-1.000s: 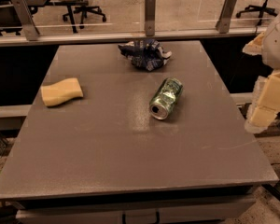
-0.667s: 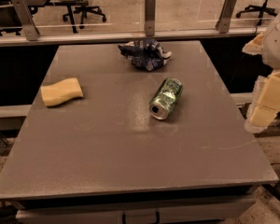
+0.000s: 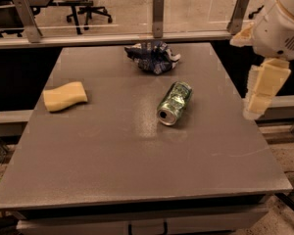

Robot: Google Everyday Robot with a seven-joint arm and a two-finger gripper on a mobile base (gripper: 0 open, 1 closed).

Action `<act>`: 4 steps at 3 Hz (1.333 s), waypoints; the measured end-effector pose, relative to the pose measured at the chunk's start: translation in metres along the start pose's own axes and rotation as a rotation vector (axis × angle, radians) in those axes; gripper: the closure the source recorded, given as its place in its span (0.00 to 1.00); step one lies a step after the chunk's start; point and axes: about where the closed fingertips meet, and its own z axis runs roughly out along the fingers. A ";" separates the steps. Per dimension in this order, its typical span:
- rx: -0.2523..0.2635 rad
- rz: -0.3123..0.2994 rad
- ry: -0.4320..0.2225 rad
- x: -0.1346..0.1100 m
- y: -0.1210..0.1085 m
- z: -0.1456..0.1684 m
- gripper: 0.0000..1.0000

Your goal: Place green can upright

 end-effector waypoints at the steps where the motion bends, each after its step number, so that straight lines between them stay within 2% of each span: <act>1: -0.015 -0.161 -0.038 -0.025 -0.022 0.018 0.00; 2: -0.082 -0.420 -0.076 -0.054 -0.035 0.053 0.00; 3: -0.136 -0.578 -0.094 -0.066 -0.040 0.079 0.00; 4: -0.191 -0.710 -0.107 -0.073 -0.038 0.108 0.00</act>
Offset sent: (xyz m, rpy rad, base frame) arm 0.0647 0.0760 -0.0412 -0.0618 -0.0003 0.6216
